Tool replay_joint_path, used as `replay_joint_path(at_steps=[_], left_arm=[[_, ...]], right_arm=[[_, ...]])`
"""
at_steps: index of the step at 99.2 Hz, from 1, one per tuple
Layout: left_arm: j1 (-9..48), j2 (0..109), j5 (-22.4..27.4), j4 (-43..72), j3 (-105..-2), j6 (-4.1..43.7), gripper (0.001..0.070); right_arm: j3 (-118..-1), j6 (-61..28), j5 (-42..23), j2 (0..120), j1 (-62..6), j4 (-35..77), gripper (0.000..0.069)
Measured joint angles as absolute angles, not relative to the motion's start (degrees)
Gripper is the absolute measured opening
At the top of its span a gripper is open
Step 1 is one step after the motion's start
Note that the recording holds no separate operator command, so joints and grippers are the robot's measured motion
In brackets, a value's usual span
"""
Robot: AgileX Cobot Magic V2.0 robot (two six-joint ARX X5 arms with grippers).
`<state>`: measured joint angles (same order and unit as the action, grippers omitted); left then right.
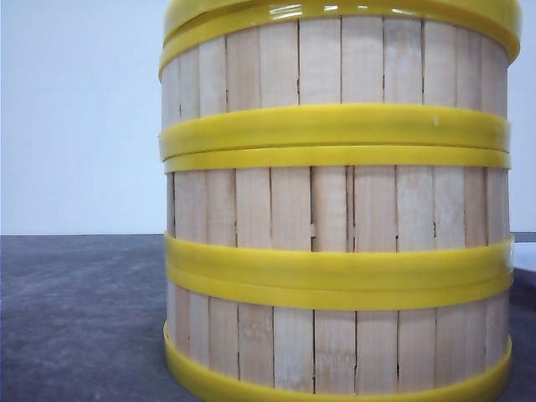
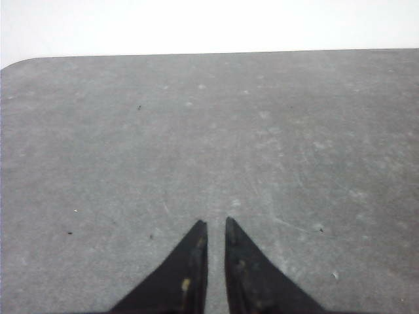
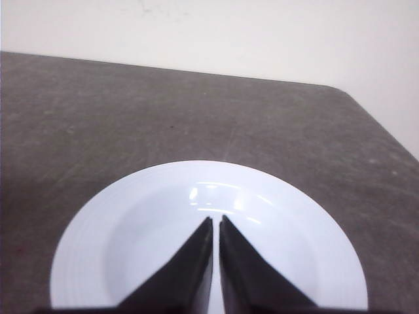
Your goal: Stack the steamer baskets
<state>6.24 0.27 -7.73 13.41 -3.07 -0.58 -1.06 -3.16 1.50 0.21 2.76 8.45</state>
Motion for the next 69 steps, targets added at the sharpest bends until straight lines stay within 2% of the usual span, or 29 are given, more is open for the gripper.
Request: replay_joint_path(at_steps=[69], left_arm=[[6.24,0.25,-7.73,13.41,-3.05,-0.58,0.0020]], right_arm=[[-0.86,-3.16,1.50,0.21,3.38,8.60,0.0012]])
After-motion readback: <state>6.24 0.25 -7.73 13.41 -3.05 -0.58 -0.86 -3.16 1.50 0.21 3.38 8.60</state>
